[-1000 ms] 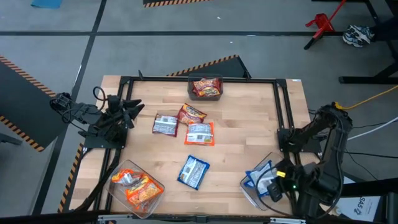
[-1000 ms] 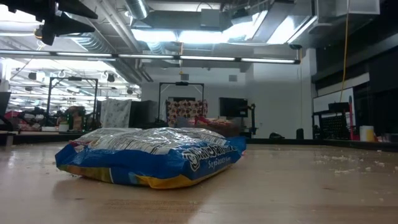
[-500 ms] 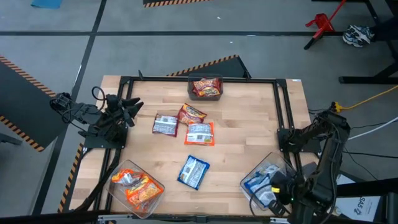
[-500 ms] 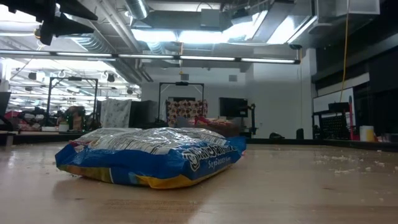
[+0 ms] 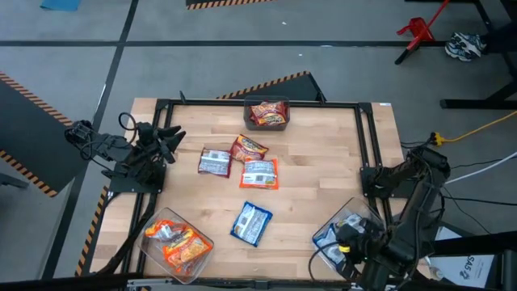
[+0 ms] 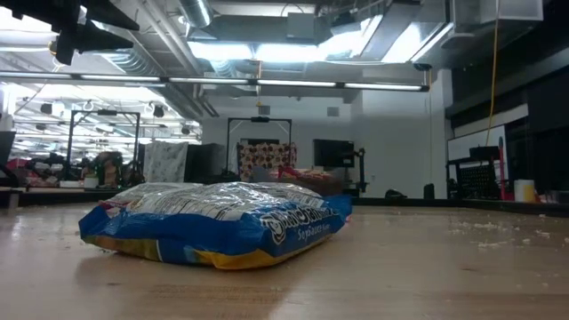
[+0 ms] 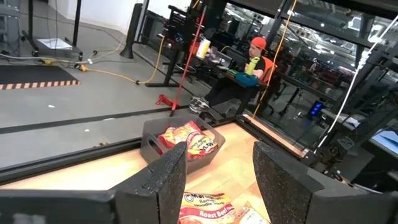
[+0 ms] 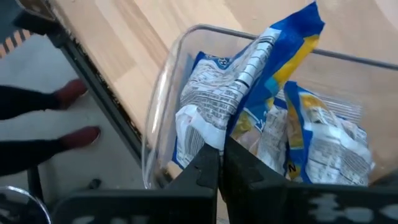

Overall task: Sort Maruchan noodles
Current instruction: Put the blue noodle pack into the right transparent bin

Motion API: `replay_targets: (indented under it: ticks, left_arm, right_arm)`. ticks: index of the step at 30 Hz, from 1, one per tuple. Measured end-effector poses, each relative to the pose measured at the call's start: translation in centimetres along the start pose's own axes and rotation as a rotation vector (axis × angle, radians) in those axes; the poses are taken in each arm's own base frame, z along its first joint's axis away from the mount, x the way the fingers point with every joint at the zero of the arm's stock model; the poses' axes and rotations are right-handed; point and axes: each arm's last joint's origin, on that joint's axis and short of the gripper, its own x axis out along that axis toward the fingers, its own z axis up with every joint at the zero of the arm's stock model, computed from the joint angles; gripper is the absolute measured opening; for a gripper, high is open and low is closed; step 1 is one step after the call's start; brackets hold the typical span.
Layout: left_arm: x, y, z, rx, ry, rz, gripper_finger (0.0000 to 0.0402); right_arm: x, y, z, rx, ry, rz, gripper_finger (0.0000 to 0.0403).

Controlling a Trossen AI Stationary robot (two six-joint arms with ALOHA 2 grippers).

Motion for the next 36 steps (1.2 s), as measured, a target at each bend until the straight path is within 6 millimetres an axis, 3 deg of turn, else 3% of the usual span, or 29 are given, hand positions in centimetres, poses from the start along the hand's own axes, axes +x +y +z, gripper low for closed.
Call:
replay_targets:
  ticks: [7, 16, 20, 27, 31, 36]
  left_arm:
    - [0.0, 0.0, 0.0, 0.001, 0.001, 0.000, 0.0176]
    - [0.0, 0.0, -0.1, 0.011, 0.005, 0.001, 0.0176]
    - [0.0, 0.1, -0.1, 0.014, 0.005, 0.002, 0.0176]
    - [0.0, 0.1, -0.1, 0.014, 0.006, 0.002, 0.0176]
    - [0.0, 0.1, -0.1, 0.014, 0.006, 0.002, 0.0176]
    - [0.0, 0.1, -0.1, 0.013, 0.006, 0.001, 0.0176]
  right_arm:
    - [1.8, 1.3, 0.9, -0.118, 0.061, 0.024, 0.0001]
    - [3.6, 2.6, 0.4, -0.198, 0.126, 0.046, 0.0009]
    - [3.5, 2.9, 0.3, -0.213, 0.142, 0.075, 0.0056]
    - [3.5, 2.9, 1.4, -0.186, 0.180, 0.084, 0.0188]
    - [2.2, 3.5, 3.4, -0.211, 0.217, 0.149, 0.0240]
    - [-1.0, 4.3, 7.8, -0.262, 0.144, 0.261, 0.0262]
